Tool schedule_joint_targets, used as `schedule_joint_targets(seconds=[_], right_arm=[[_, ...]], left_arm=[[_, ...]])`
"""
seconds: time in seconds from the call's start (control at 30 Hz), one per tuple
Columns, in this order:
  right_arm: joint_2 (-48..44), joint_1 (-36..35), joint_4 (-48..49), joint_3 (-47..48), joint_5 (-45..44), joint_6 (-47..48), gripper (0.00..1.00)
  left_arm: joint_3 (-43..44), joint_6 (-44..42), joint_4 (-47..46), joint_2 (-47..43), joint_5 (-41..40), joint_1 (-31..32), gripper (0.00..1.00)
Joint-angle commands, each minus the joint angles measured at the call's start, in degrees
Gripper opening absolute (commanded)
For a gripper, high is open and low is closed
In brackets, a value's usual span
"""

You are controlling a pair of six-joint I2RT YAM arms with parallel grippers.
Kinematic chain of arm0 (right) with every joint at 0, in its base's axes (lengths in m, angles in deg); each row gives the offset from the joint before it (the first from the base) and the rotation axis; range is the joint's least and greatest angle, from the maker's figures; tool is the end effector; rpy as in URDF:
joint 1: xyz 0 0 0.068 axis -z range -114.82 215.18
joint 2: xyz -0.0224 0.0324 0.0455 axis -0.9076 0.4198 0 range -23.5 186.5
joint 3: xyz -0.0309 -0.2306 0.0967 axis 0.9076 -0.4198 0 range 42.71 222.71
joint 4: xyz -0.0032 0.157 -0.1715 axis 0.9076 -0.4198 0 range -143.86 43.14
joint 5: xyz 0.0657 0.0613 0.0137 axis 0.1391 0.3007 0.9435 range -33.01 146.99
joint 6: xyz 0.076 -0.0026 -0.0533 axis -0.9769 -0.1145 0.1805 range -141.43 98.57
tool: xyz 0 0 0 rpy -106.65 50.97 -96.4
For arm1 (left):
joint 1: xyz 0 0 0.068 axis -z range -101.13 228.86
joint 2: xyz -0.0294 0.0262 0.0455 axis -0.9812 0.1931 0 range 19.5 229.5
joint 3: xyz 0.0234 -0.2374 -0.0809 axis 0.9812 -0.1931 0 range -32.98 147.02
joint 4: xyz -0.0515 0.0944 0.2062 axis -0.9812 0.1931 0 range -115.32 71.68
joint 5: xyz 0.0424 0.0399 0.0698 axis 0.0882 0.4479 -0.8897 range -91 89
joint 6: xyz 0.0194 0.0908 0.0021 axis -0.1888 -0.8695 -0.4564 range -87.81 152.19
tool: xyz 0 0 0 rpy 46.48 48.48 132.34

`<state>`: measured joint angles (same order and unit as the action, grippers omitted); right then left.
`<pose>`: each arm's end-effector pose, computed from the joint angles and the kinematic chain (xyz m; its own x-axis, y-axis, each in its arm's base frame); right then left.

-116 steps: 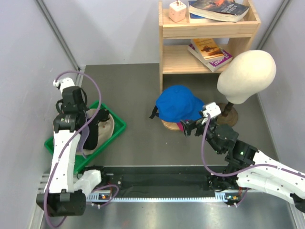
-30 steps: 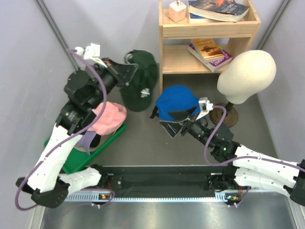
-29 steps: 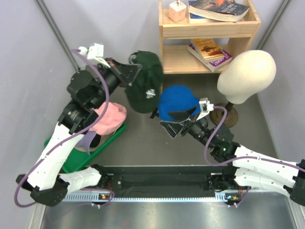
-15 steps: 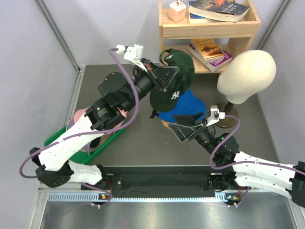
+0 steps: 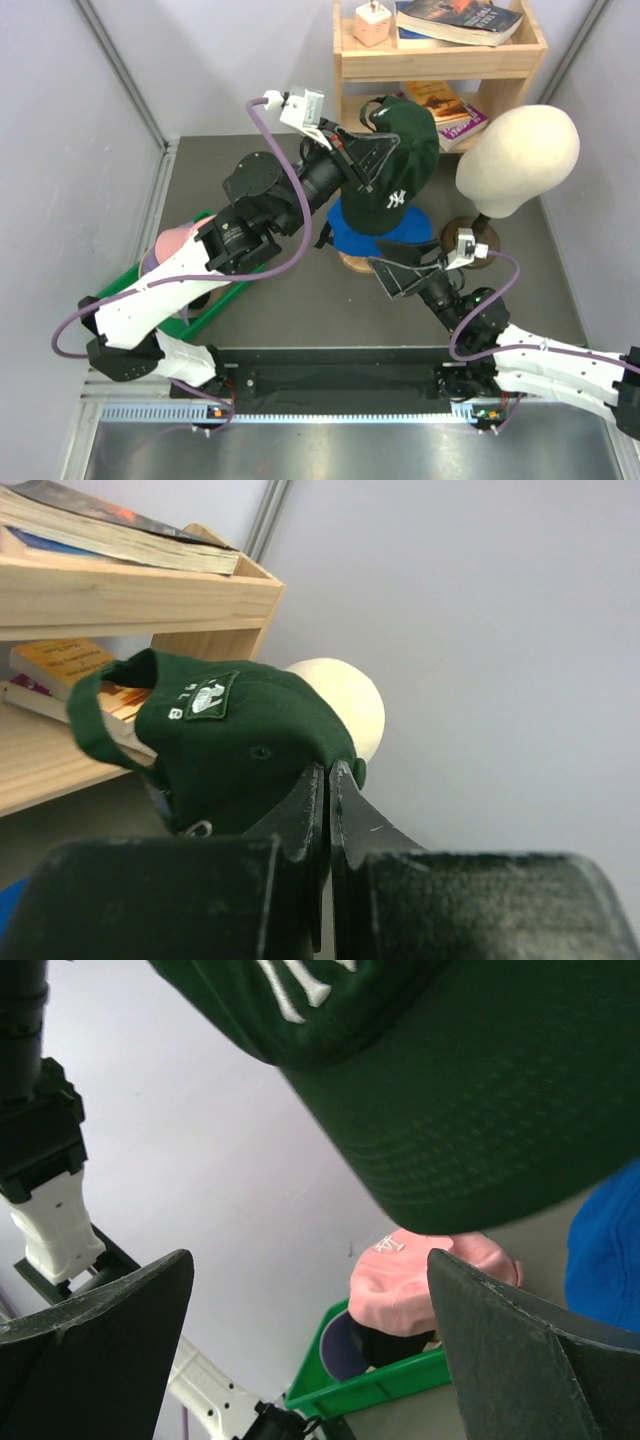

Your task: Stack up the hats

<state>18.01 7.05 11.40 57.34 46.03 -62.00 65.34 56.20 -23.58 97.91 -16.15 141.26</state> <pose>0.1135 0.1527 0.3122 -0.2777 0.7627 -0.5841 -0.7470 0.2109 0.6305 0.1578 -0.2548 0.5284 -0.1692 -0.5240 -0.8348 0.7349 0.4973 -0.4611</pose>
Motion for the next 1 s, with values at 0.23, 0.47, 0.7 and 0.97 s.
schedule_joint_targets(seconds=[0.23,0.47,0.7,0.97], right_arm=[[1.5,-0.5,13.2,-3.6,-2.0,4.9,1.00],[3.2,-0.5,24.6,-4.0,2.0,10.5,1.00],[-0.3,-0.5,27.3,-4.7,1.6,14.6,1.00],[-6.7,-0.5,26.2,-6.5,0.2,15.1,0.98]], left_arm=[[4.6,-1.2,-5.0,0.7,-0.9,1.8,0.00],[3.8,-0.5,-5.3,0.7,-0.6,2.1,0.00],[-0.8,-1.2,-6.5,-2.4,-3.3,2.0,0.00],[-7.5,-2.7,-7.0,-6.6,-7.6,2.0,0.00]])
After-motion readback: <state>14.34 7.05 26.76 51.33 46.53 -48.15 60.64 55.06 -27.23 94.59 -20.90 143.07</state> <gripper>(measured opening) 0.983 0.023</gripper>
